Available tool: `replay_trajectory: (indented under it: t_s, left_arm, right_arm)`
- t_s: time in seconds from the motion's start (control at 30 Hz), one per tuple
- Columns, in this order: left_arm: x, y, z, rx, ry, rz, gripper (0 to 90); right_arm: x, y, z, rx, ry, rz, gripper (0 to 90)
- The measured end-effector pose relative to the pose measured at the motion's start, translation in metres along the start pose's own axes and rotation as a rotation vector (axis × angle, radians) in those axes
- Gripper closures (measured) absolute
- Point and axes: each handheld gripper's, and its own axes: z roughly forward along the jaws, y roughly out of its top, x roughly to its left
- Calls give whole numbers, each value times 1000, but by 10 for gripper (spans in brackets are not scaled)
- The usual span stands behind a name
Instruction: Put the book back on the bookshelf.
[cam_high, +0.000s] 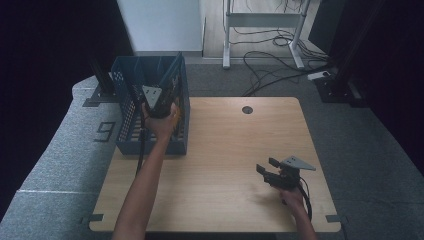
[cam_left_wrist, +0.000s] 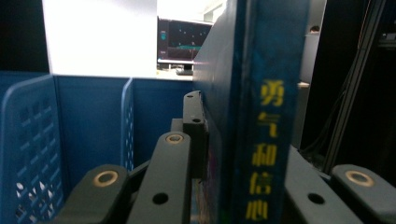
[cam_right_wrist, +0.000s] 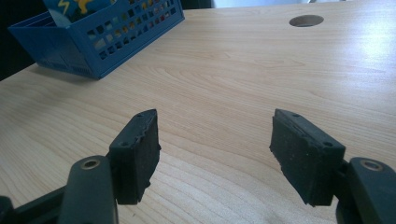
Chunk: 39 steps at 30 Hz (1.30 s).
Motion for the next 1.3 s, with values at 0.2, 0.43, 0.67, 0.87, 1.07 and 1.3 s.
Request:
replay_trajectory:
  t_s: [0.2, 0.43, 0.67, 0.87, 1.07, 1.3]
  left_arm:
    - [2, 1, -5, 17, -12, -14, 807]
    - [4, -5, -13, 68, -41, 0, 792]
    - [3, -7, -16, 80, -59, 11, 772]
    - [-2, -10, -16, 96, -75, 30, 725]
    - [-6, -16, -16, 117, -103, 42, 652]
    - [-9, -19, -16, 142, -125, 47, 524]
  right_arm:
    - [1, -1, 1, 2, 0, -3, 319]
    - [3, 0, 0, -2, 7, -3, 320]
    - [3, 2, -2, -11, 10, -1, 321]
    - [0, 2, -5, -15, 8, 4, 319]
    - [-1, 2, -7, -21, 6, 12, 319]
    - [0, 2, -6, -18, 7, 8, 318]
